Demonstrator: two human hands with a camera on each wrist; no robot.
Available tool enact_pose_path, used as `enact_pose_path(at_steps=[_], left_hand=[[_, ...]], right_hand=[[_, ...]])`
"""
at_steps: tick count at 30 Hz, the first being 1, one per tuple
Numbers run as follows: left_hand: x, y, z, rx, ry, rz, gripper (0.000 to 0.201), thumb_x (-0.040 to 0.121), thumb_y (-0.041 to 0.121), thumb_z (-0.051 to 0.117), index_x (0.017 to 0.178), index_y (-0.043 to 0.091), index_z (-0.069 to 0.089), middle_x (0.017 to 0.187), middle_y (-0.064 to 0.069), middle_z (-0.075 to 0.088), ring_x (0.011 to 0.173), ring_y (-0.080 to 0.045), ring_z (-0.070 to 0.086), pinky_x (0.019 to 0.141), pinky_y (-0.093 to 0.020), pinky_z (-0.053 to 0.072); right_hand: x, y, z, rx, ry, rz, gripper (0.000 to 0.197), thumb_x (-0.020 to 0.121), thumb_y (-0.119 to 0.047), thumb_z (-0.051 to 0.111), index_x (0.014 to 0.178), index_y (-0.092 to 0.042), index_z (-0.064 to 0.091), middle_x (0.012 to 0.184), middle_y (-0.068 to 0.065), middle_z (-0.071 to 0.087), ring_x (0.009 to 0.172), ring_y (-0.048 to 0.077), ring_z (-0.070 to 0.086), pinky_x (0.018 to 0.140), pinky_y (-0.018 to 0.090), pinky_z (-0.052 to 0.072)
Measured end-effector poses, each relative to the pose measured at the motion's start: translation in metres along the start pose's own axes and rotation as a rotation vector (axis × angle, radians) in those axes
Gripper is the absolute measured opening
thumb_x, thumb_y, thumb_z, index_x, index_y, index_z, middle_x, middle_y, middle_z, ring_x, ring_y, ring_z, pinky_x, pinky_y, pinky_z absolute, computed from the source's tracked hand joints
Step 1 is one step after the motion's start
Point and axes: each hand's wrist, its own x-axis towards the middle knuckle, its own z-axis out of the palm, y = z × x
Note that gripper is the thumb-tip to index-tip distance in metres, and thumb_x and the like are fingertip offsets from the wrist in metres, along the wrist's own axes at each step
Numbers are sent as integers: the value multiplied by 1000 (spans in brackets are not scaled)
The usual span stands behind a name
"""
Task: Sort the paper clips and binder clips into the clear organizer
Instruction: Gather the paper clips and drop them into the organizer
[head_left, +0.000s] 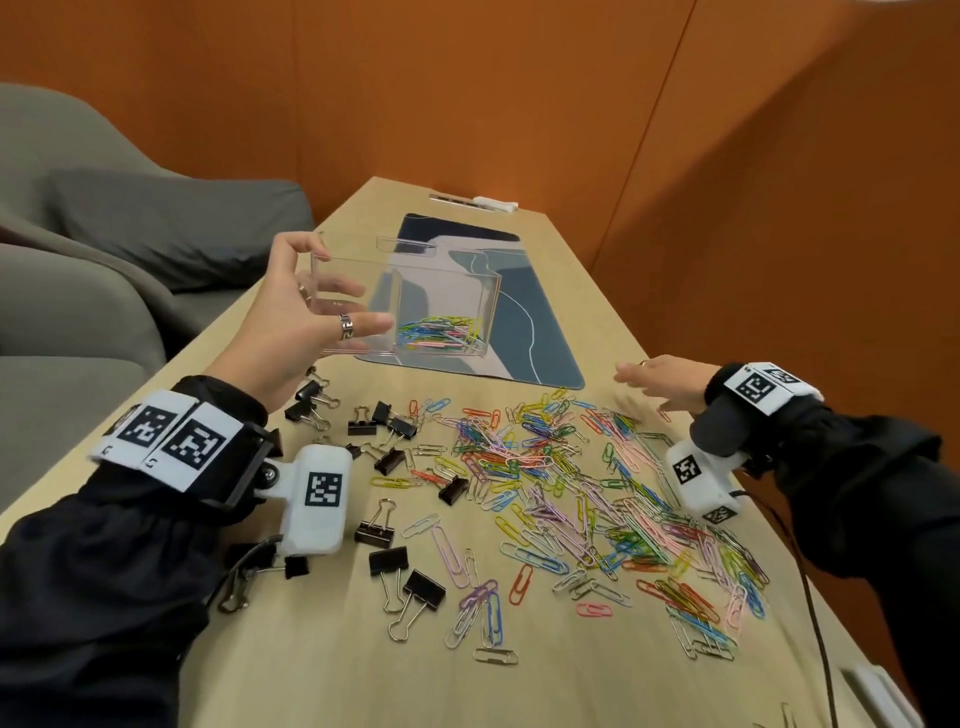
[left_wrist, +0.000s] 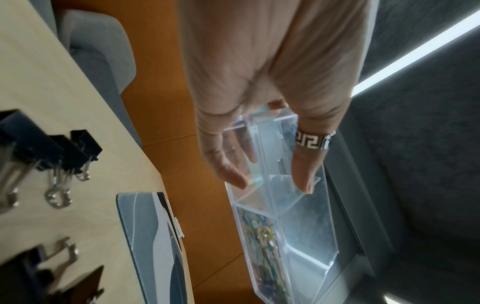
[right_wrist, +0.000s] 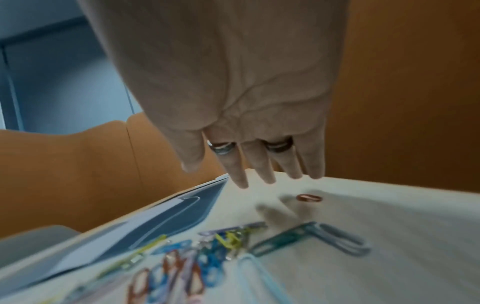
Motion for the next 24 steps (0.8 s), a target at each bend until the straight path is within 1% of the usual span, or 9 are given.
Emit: enact_pose_path(at_steps=[2,5,6,9,12,14,17,21,24], left_hand=[[0,1,-1,-4,4,6,65,52,13,77,96,33,34,99,-5,55,88,-23,60,74,-39,58],[0,2,-1,-13,11,9,65,52,14,78,96,33,35,100,-6,55,87,-22,60,71,-36,58],[-1,4,-5,-15,18,13,65,51,14,78,96,33,35,100,-6,55,87,-22,61,71,-35,58],[0,3,-3,-11,11,10,65,52,13,77,97,33,35,100,-6,56,87,-22,62,70,-35,58],[0,3,-2,-12,12,11,65,52,13,77,97,33,35,99,-5,56,86,-21,62,66,-31,58],[0,4,-3,-17,17,13,65,52,13,77,97,33,35,98,-4,56,85,-20,62,66,-32,58],[0,5,-3,-21,15,14,65,52,13,78,96,33,35,98,-5,56,86,-21,61,72,-38,58],[1,4,-3,-13,4,15,64,52,13,78,96,33,35,99,-6,56,84,-19,61,72,-38,58],[1,3,-3,-5,2,11,64,52,14,78,95,34,35,98,-5,56,82,-18,62,69,-36,58]], right_hand=[[0,4,1,-163,34,50,60,99,-47,28,132,-1,47,137,15,48,127,31,45,108,41,34],[-2,4,12,-281,-34,79,57,99,-47,24,99,-2,60,96,11,55,92,23,56,105,37,36],[-3,-4,17,-303,-31,62,57,100,-46,24,103,-2,59,99,11,58,91,22,55,106,37,36],[0,-15,28,-287,-43,-2,63,98,-50,28,125,2,53,129,14,55,116,29,53,107,37,36],[2,-30,32,-139,-92,-81,60,97,-49,35,130,-1,51,137,14,51,124,29,50,107,39,39],[1,-37,32,-103,-79,-124,57,98,-46,36,132,-3,50,138,12,50,125,27,49,105,38,40],[1,-39,31,-242,28,-163,58,99,-46,33,130,-1,52,136,17,53,123,30,51,104,37,36],[-10,-41,40,-375,-63,-182,54,100,-43,31,140,-9,43,143,8,46,128,25,45,102,28,33],[-15,-47,47,-403,-118,-250,53,99,-46,32,139,-13,46,135,13,54,119,29,52,102,31,35]])
